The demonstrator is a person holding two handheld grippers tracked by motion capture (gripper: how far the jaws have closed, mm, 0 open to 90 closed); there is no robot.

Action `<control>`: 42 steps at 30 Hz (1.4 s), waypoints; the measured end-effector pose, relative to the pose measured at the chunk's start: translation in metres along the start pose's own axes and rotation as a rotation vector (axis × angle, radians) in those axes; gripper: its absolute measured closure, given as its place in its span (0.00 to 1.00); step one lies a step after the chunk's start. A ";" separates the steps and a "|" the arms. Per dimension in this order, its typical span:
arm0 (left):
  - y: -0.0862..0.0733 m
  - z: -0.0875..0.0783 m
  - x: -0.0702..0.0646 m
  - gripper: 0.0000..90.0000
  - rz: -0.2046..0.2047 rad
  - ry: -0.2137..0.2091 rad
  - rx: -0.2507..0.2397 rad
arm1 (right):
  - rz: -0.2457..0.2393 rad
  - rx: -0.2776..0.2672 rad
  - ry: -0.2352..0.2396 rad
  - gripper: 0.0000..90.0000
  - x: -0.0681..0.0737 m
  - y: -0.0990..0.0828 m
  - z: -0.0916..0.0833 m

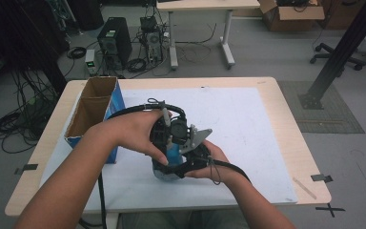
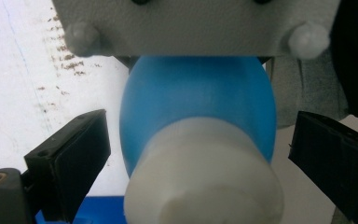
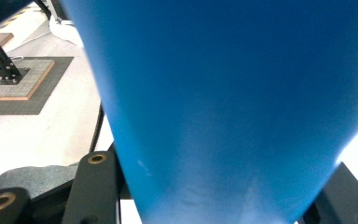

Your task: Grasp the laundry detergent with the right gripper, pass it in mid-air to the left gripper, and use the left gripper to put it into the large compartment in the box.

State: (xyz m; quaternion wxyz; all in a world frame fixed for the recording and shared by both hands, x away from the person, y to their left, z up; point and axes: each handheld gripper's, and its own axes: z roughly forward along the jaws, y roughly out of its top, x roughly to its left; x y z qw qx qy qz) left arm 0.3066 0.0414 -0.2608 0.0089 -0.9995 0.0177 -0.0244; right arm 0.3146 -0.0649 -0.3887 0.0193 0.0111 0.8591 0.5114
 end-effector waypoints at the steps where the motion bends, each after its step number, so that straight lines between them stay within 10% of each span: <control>1: 0.000 0.000 0.000 0.06 -0.002 0.000 0.001 | 0.003 0.000 0.001 0.50 0.000 0.000 0.001; 42: -0.005 0.006 0.000 0.17 -0.030 0.014 0.002 | 0.001 -0.014 -0.013 0.50 0.002 0.003 0.006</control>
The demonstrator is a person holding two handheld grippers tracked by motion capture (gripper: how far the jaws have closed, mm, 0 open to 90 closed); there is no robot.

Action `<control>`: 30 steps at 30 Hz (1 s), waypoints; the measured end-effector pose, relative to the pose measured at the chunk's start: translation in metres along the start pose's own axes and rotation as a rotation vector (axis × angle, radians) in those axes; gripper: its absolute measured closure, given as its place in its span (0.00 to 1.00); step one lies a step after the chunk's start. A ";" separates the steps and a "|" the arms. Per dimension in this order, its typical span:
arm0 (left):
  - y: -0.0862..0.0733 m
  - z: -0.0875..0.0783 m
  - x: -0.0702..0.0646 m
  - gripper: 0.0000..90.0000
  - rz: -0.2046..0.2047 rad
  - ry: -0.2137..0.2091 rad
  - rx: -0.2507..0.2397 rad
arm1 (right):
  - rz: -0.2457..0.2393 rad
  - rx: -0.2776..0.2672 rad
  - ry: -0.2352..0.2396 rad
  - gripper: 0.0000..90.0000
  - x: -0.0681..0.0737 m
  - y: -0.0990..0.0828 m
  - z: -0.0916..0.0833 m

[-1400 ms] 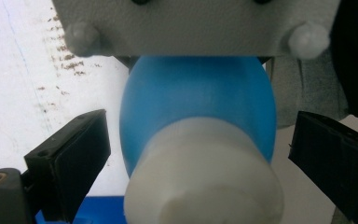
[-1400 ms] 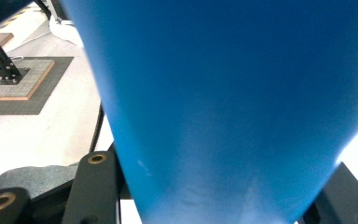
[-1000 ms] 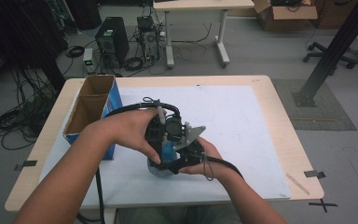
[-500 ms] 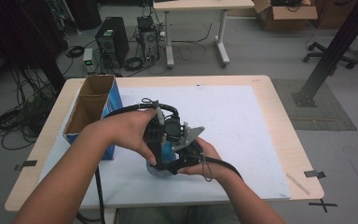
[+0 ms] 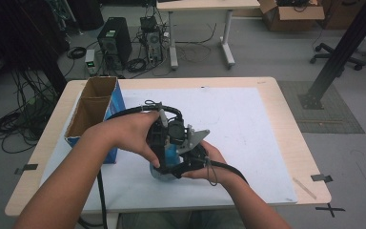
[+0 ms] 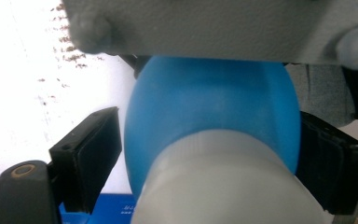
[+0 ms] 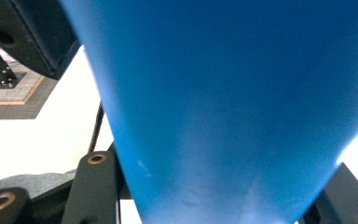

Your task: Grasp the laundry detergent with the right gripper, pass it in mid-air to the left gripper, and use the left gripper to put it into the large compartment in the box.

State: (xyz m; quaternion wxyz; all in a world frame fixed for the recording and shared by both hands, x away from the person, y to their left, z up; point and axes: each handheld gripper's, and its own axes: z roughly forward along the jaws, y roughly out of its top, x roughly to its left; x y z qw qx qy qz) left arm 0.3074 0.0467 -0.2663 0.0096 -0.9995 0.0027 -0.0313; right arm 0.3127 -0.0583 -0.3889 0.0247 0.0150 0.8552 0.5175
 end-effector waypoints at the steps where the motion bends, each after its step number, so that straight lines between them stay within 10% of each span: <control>1: 0.000 0.000 0.000 0.17 0.001 0.000 -0.001 | 0.000 0.000 -0.001 0.50 0.000 0.000 0.000; 30: -0.003 0.001 0.000 0.33 0.009 0.000 0.006 | 0.001 -0.005 0.006 0.50 0.002 0.003 0.002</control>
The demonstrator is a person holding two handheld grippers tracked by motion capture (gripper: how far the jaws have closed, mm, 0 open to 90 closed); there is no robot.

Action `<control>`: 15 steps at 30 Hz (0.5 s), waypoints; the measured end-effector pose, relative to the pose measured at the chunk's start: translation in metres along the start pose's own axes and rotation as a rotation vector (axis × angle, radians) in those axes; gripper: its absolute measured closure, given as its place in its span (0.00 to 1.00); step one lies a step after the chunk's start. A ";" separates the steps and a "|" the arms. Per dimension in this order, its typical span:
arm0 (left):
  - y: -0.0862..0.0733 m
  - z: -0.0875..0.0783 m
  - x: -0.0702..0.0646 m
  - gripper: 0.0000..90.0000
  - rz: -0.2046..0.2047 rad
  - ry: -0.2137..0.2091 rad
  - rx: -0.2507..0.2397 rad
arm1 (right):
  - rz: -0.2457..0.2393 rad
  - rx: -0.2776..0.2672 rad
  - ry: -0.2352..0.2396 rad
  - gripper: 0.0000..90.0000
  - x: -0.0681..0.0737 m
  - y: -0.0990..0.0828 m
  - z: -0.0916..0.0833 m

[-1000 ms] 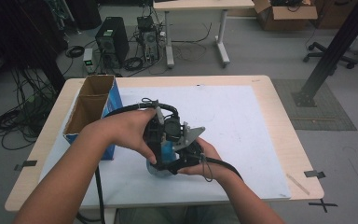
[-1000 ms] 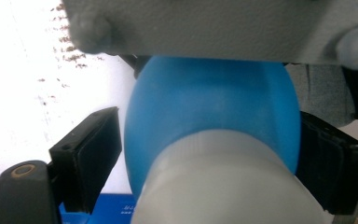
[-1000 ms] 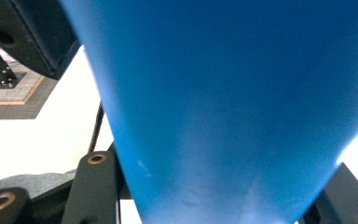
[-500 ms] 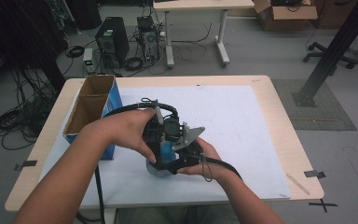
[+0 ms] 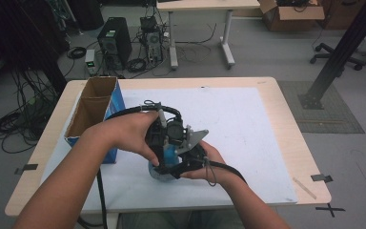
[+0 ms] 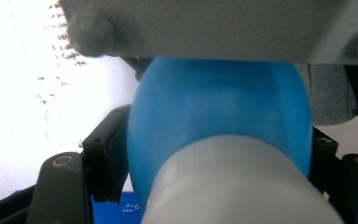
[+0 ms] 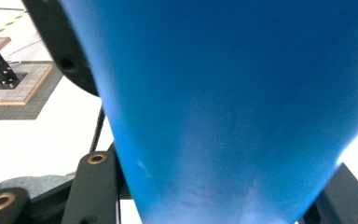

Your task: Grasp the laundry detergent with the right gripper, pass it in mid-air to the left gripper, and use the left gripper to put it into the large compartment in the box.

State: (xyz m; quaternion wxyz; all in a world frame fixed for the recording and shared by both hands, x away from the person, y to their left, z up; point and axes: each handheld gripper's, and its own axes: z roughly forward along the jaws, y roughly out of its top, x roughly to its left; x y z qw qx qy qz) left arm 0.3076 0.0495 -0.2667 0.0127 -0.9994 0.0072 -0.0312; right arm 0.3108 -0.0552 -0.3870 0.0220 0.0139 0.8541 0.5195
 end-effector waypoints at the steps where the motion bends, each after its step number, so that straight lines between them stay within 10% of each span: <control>1: 0.000 0.000 0.000 0.34 0.000 0.000 0.000 | 0.000 0.000 0.000 0.50 0.000 0.000 0.000; 15: 0.001 0.000 -0.002 0.43 0.009 0.003 0.003 | 0.009 -0.006 0.003 0.50 0.001 0.000 0.000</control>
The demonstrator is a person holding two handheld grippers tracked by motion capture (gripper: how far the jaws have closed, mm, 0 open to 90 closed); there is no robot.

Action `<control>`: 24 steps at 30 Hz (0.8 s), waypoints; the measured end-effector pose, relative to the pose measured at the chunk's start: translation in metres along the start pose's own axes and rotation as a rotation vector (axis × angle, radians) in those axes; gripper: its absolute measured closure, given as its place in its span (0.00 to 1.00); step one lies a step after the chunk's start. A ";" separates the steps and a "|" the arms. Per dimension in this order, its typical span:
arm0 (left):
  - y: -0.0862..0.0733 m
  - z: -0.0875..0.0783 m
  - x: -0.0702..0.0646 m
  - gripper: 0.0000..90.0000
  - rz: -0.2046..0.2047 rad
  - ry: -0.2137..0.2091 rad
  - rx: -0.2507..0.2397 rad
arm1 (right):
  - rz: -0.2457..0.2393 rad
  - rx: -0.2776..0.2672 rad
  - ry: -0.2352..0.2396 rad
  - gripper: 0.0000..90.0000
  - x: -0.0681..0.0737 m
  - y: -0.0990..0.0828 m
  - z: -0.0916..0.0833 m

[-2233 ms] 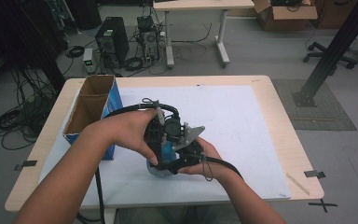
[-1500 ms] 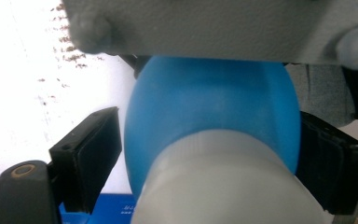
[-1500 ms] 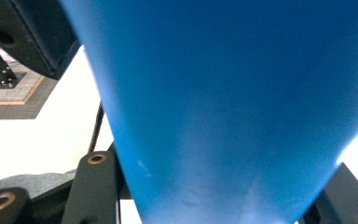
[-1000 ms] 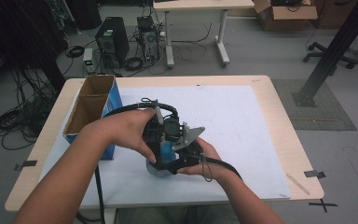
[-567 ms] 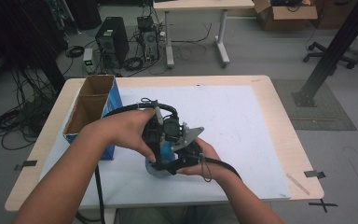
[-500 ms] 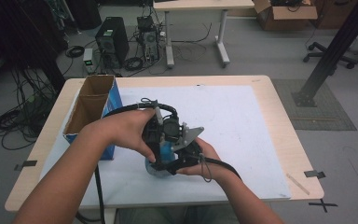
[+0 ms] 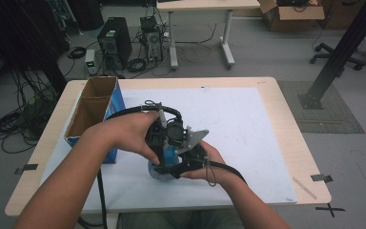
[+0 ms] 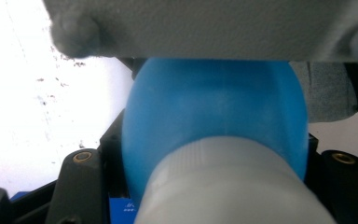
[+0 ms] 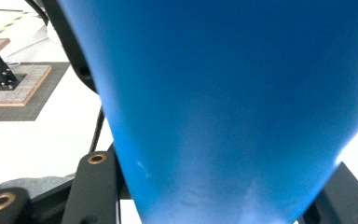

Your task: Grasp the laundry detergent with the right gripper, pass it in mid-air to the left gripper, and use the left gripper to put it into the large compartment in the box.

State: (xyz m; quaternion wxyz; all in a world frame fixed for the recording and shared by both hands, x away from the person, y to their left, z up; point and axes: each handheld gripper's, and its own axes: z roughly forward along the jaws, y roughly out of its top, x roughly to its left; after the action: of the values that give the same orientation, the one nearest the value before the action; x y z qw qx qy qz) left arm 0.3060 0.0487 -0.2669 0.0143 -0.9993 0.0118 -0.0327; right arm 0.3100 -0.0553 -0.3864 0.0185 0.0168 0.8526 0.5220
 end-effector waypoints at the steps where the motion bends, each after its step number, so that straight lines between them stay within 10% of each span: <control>1: 0.000 0.000 0.000 0.43 0.000 0.000 0.000 | 0.000 0.000 0.000 0.50 0.000 0.000 0.000; 24: 0.005 -0.006 -0.001 0.44 0.022 0.009 0.039 | -0.001 -0.042 -0.029 0.48 0.003 0.001 -0.001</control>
State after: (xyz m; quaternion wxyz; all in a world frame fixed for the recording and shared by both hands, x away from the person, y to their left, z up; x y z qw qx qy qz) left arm 0.3045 0.0435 -0.2609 0.0342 -0.9985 0.0223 -0.0372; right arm 0.3069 -0.0552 -0.3850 0.0316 0.0238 0.8411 0.5394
